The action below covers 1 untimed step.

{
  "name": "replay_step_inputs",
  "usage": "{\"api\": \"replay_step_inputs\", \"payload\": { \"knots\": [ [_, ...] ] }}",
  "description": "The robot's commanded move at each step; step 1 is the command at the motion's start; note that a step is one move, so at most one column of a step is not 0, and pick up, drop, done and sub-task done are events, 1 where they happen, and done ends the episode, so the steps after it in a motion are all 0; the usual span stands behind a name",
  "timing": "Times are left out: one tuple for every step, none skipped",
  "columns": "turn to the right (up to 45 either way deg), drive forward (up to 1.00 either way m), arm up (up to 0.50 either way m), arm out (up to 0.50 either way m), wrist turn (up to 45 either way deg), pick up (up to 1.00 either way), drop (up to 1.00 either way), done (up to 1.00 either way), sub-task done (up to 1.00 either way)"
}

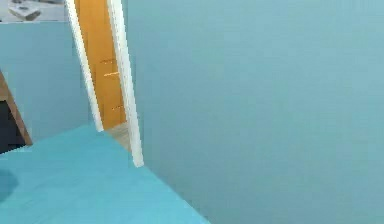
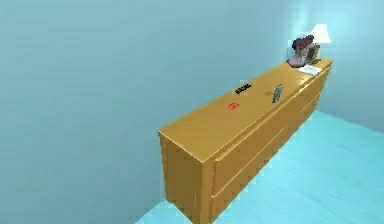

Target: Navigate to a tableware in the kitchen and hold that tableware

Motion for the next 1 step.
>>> {"api": "replay_step_inputs", "payload": {
  "knots": [
    [-42.0, 0.00, 0.00, 0.00, 0.0, 0.00, 0.00, 0.00, 0.00]
  ]
}}
